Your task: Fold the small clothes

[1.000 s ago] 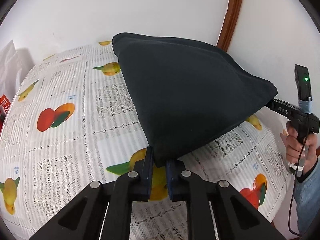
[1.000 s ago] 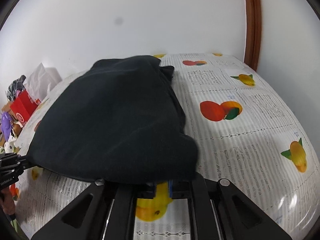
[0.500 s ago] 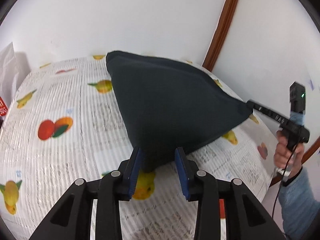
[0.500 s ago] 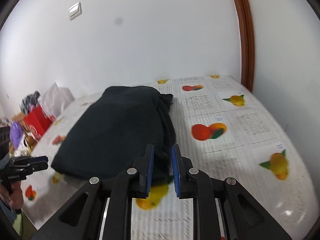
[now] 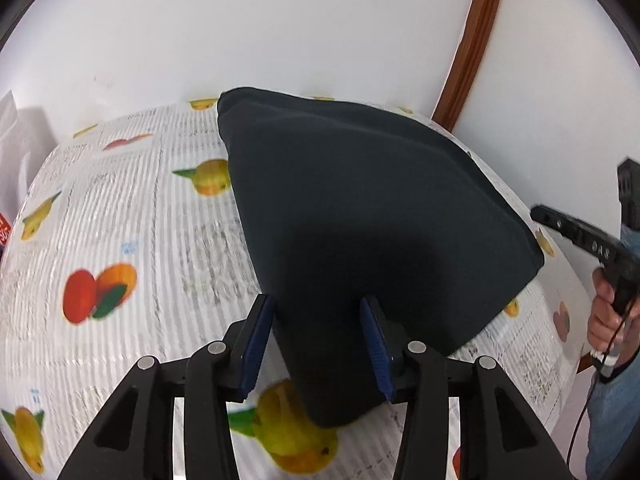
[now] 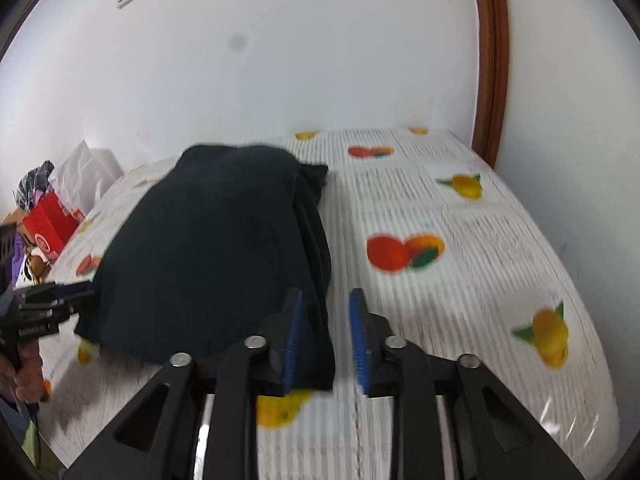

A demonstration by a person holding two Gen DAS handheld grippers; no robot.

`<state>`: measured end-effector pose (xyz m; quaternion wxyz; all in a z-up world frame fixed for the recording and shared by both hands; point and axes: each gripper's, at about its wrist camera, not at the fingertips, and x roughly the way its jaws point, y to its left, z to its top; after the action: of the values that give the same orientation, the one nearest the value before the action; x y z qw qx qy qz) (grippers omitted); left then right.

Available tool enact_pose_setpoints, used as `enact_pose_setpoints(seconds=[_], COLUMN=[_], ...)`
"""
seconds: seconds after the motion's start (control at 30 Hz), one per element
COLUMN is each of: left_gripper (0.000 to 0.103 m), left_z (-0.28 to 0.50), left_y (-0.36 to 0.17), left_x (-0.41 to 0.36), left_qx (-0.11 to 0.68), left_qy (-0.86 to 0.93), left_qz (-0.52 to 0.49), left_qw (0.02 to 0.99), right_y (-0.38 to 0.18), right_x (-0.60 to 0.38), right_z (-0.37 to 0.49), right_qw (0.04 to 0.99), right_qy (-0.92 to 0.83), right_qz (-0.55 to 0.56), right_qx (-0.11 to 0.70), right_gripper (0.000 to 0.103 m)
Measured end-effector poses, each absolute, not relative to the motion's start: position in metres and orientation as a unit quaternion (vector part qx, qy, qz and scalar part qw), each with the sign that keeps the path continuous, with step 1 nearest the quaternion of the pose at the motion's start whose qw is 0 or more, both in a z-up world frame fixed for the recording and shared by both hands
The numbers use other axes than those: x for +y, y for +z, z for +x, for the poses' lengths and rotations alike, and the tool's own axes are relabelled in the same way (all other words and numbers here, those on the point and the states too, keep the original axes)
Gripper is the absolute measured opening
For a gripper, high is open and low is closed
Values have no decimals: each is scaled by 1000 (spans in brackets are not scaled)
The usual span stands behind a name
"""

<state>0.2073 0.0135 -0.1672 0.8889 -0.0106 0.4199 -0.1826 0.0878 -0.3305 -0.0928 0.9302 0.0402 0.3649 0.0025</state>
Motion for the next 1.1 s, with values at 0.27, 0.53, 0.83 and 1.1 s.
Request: enact_pose_setpoints(seconds=[0.27,0.53,0.83,1.1], left_gripper=[48,50,55,55], left_z=[245,283,300,300], left_y=[-140,-148,-165,-166], left_x=[35,38,25,27], left_qx=[406,420,429,433], left_qy=[-158,-208,-237,-243], left_qz=[-8,-28,-24,-31], left_qw=[900,883,871,867], right_y=[-71,-97,-98,-100], right_x=[-307,-304,-300,-313], right_z=[180,268,311,317], right_qw=[921,886,902,913], right_qy=[21,30,61,22], right_qz=[36,80,86,73], right_qx=[388,455,420,401], right_gripper=[32,33,4,7])
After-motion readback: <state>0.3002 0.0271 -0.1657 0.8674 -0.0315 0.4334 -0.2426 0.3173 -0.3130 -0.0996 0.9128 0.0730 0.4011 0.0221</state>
